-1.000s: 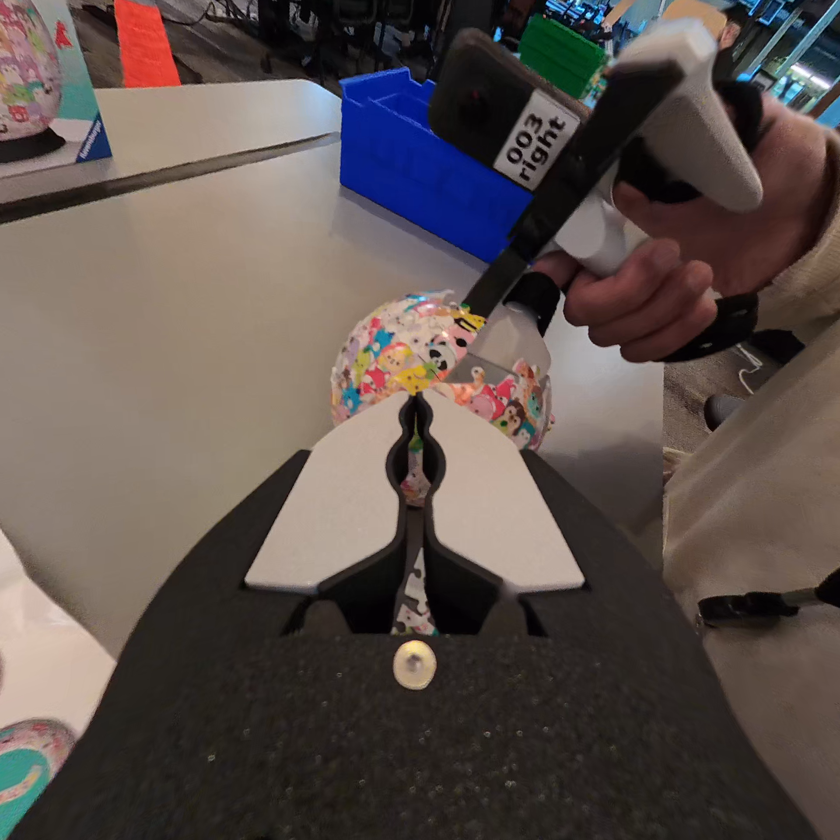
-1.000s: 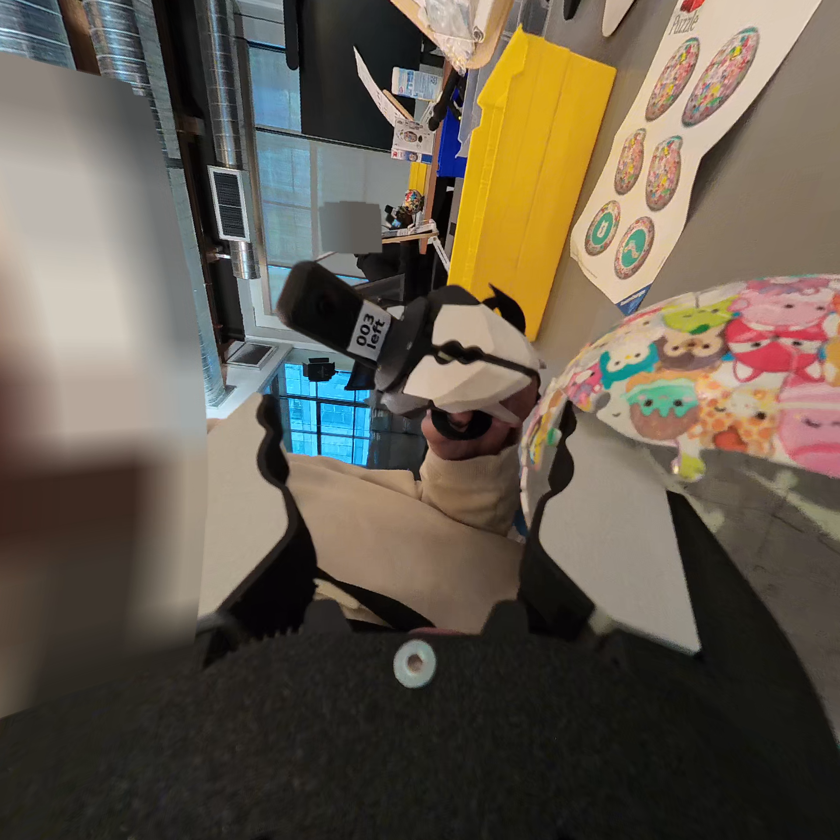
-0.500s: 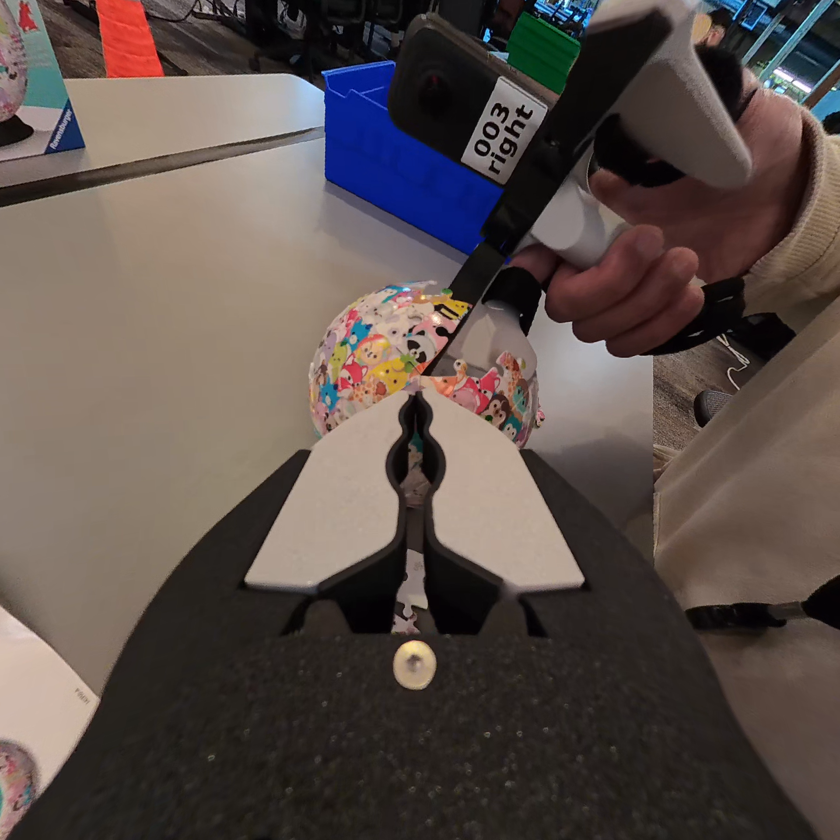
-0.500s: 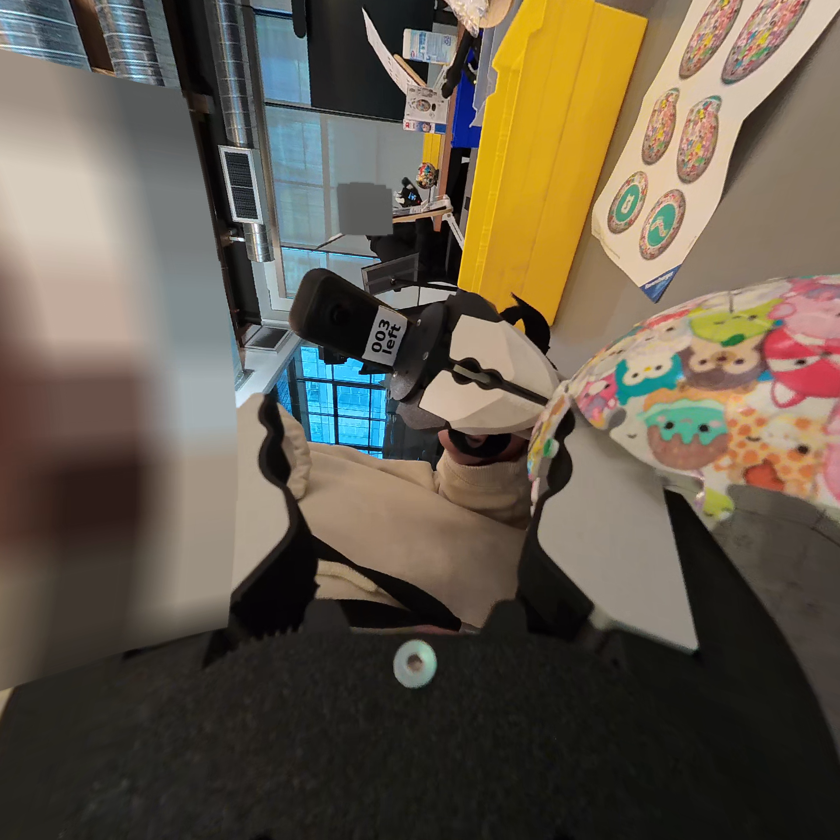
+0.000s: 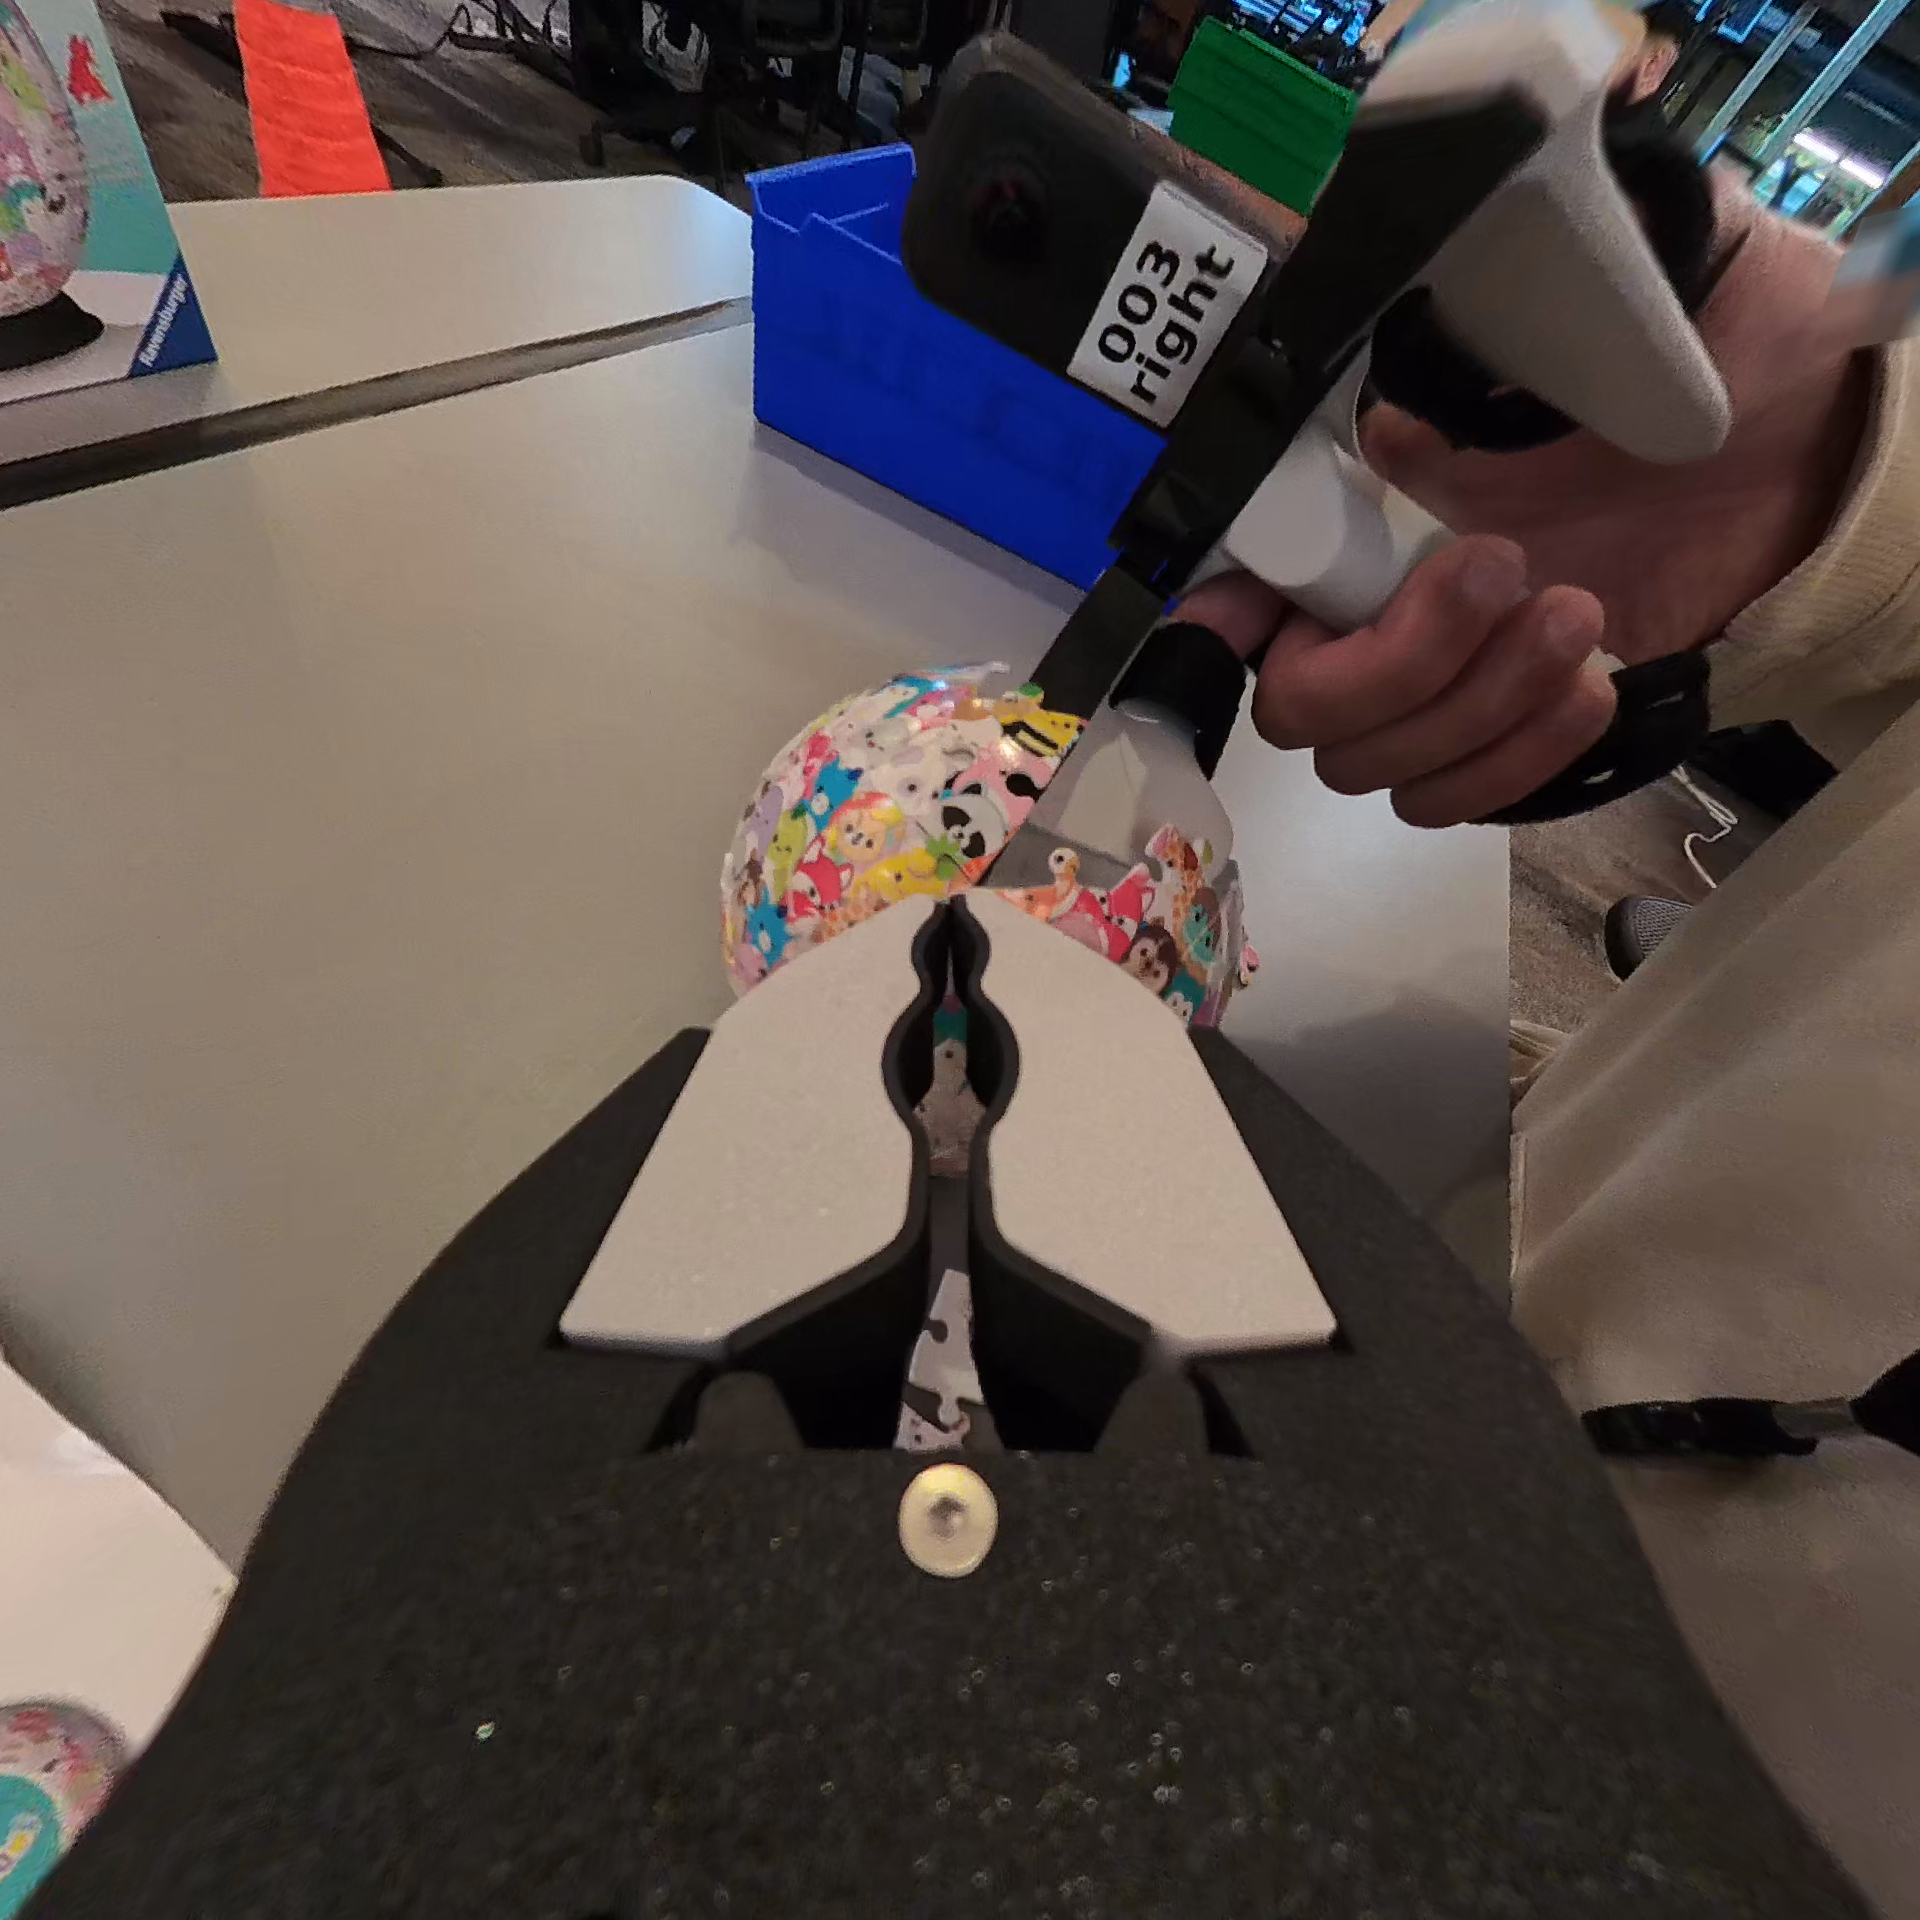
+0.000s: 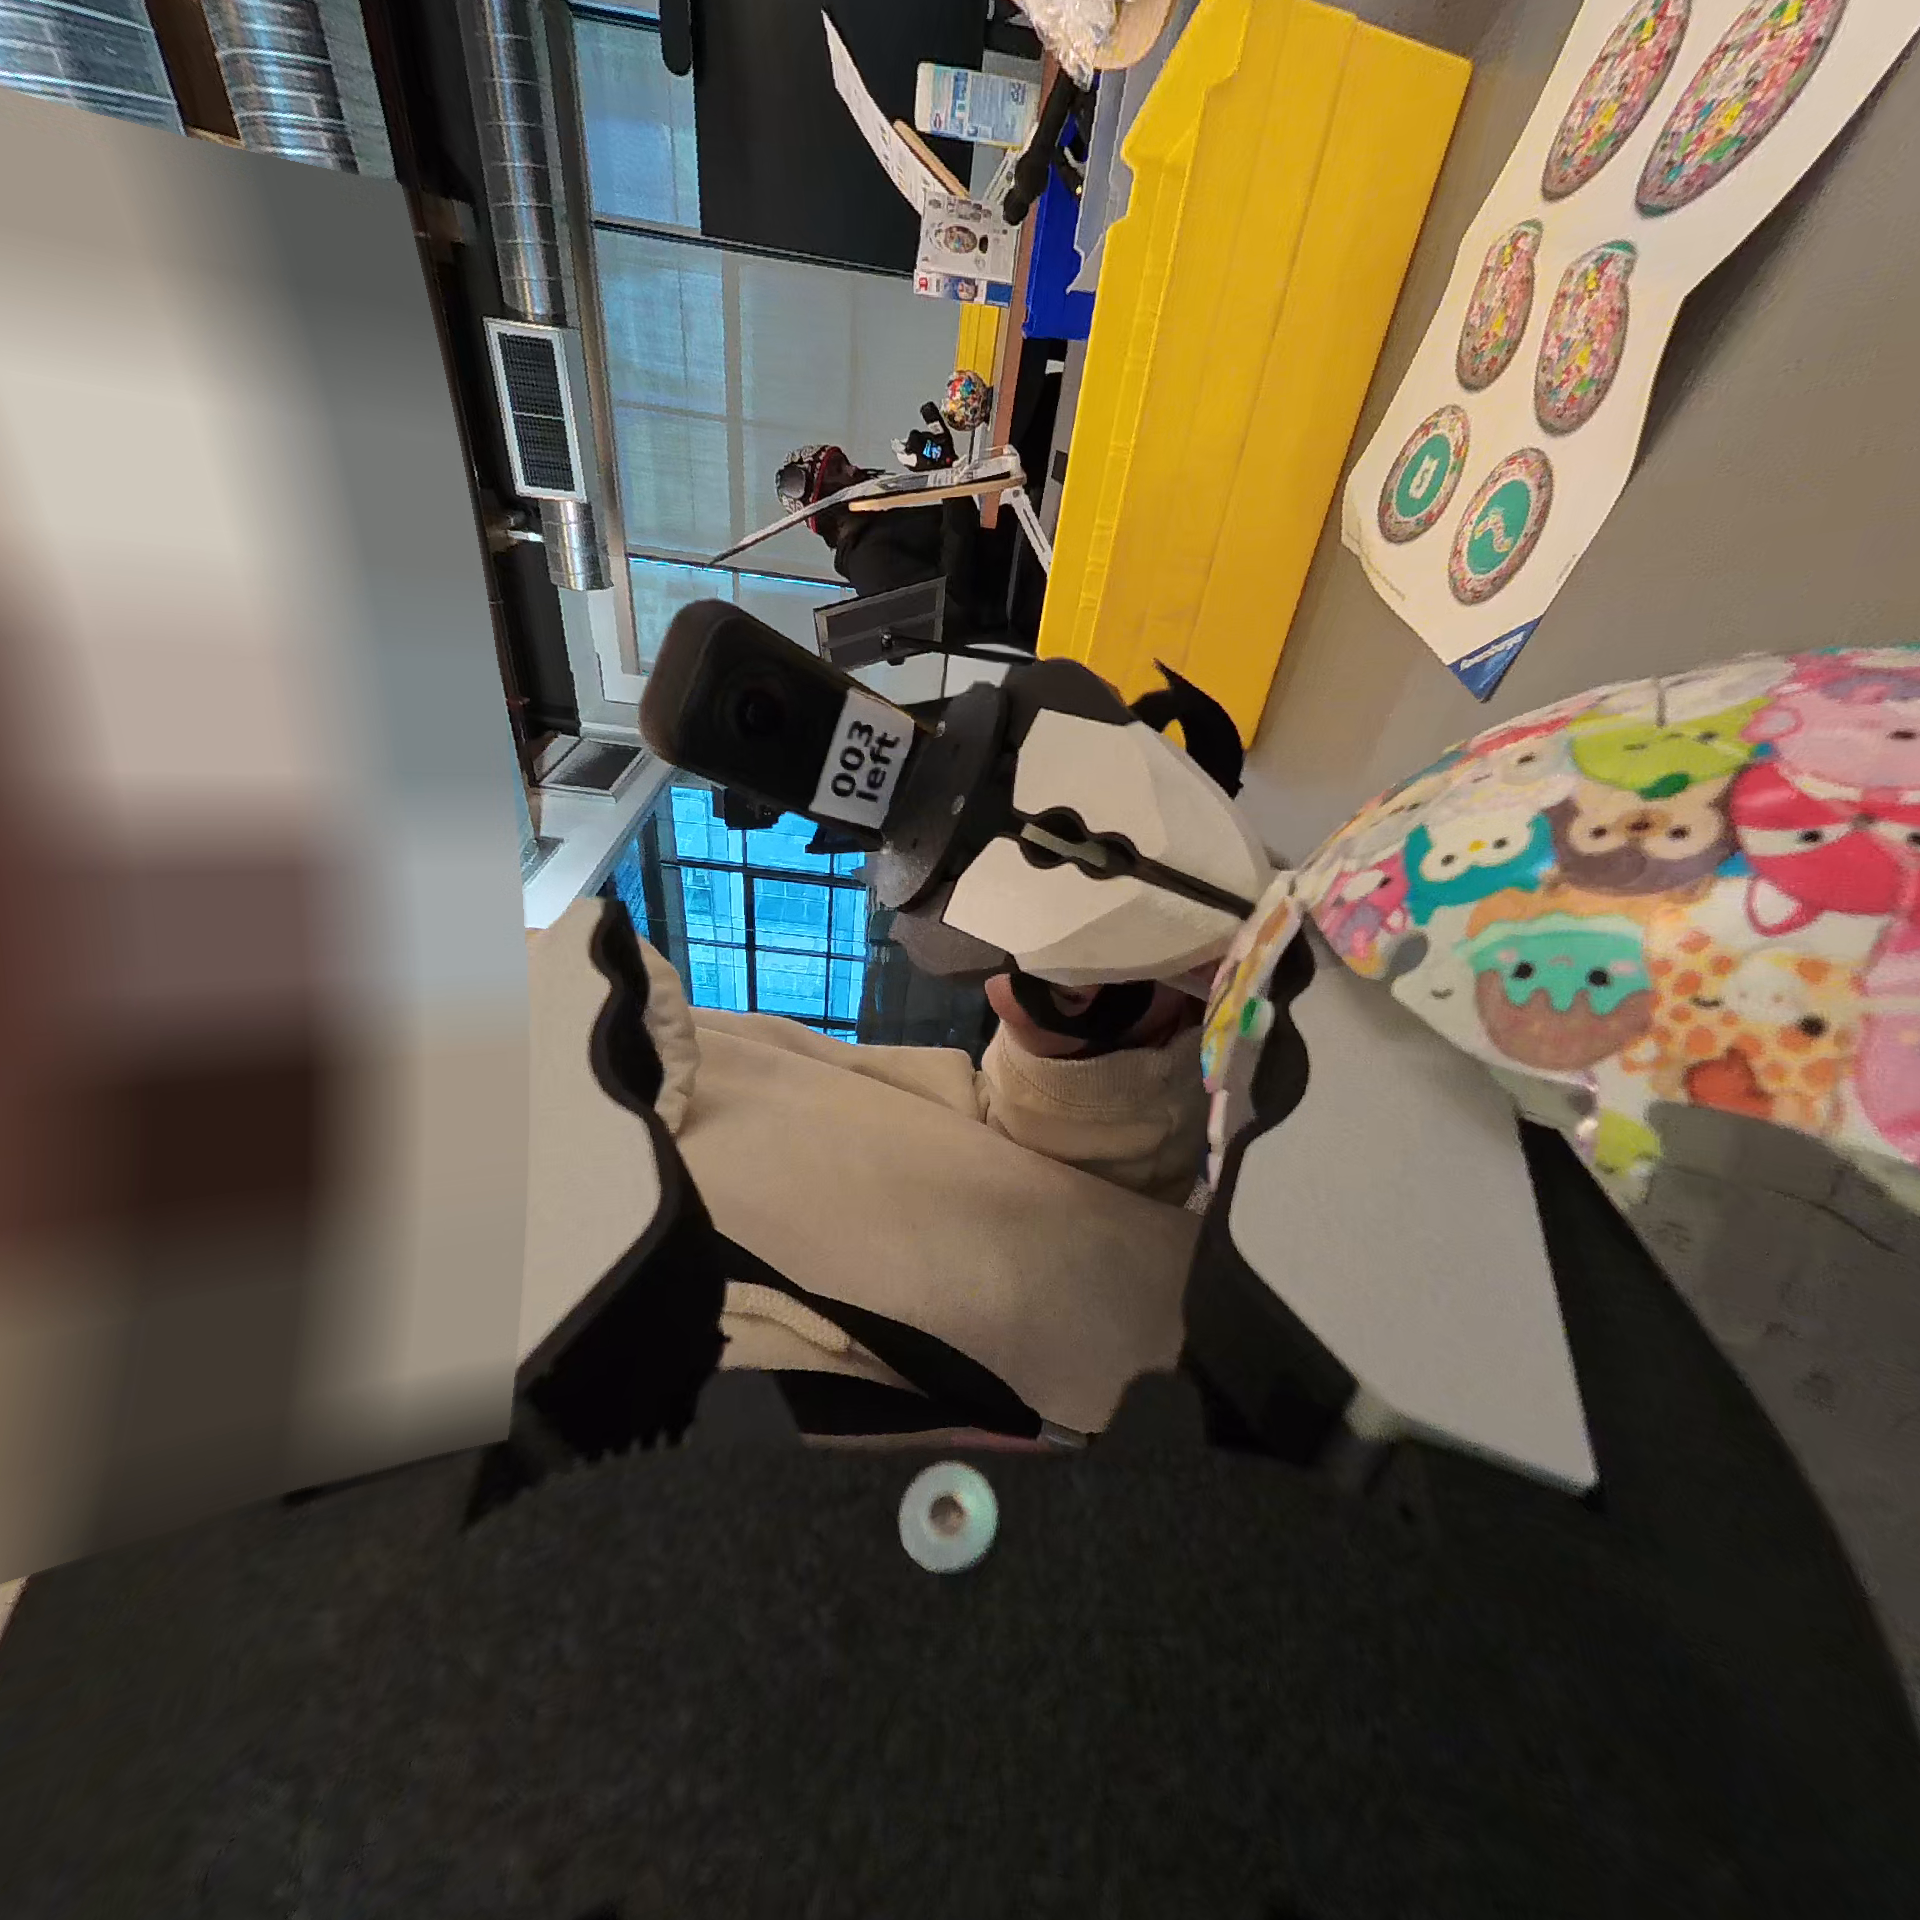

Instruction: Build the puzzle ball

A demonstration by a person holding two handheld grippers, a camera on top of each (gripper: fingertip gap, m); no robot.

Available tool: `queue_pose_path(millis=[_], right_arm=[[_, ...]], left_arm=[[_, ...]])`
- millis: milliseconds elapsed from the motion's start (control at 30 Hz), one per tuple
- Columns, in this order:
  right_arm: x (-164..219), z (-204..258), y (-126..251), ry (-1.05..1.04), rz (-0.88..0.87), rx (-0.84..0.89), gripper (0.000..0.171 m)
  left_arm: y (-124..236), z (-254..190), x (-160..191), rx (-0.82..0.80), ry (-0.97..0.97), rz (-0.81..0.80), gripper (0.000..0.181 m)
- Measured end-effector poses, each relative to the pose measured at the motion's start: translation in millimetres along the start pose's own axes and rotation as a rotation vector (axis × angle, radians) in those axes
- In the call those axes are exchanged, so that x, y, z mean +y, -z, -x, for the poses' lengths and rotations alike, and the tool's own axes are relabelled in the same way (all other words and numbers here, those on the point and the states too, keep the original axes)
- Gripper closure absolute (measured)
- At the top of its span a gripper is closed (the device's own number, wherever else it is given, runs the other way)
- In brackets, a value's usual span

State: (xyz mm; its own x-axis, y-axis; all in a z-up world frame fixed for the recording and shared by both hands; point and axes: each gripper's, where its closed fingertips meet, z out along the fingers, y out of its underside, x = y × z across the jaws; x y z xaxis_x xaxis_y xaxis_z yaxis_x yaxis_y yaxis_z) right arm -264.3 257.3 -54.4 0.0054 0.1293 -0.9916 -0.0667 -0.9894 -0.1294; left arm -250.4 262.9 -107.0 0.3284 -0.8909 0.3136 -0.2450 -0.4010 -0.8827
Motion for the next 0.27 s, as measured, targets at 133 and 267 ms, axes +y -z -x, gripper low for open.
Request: queue_pose_path(millis=[133, 267], right_arm=[[-2.7, -1.1, 2.9, 0.014, -0.013, 0.013, 0.058], [-3.1, 0.9, 3.0, 0.018, -0.013, 0.005, 0.057]], left_arm=[[-1.7, 2.9, -8.7, 0.001, -0.006, -0.010, 0.181], [-8.1, 1.2, -11.5, 0.013, -0.027, 0.007, 0.181]])
